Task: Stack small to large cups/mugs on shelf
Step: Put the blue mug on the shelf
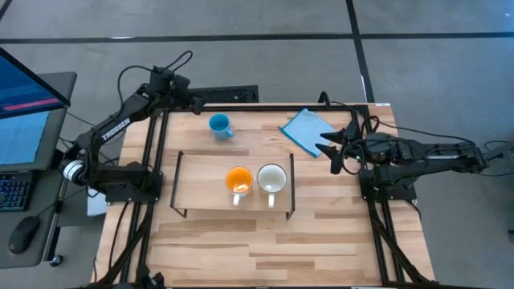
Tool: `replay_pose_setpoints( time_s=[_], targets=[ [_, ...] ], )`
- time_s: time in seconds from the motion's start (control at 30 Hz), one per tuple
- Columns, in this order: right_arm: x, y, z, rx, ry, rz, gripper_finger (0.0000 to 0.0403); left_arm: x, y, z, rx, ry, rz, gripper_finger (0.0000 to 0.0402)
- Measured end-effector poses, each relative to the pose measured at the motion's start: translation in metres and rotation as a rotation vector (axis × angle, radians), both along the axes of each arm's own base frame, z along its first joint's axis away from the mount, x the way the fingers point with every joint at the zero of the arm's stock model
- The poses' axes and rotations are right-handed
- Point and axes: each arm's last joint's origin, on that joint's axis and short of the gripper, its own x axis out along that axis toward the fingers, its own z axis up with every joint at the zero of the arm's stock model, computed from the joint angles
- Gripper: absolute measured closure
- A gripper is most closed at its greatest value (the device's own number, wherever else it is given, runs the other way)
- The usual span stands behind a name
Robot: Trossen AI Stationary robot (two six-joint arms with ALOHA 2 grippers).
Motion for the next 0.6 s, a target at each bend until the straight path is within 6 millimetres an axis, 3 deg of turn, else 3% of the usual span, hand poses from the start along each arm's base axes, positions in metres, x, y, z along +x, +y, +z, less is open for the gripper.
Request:
replay_pose_setpoints(
  time_s=[0.3,0.47,0.6],
  targets=[
    [0.0,0.0,0.0,-0.005,0.003,0.002,0.0163,-0.001,-0.002,0.001,-0.036,-0.008,0.009,0.0177],
    [0.0,0.0,0.0,-0.013,0.004,-0.015,0.0163,-0.003,-0.003,0.009,-0.058,0.047,0.117,0.0177],
    [0.0,-0.001,0.0,-0.016,0.005,-0.023,0.0163,-0.002,-0.005,0.016,-0.084,0.032,0.091,0.0177]
  ],
)
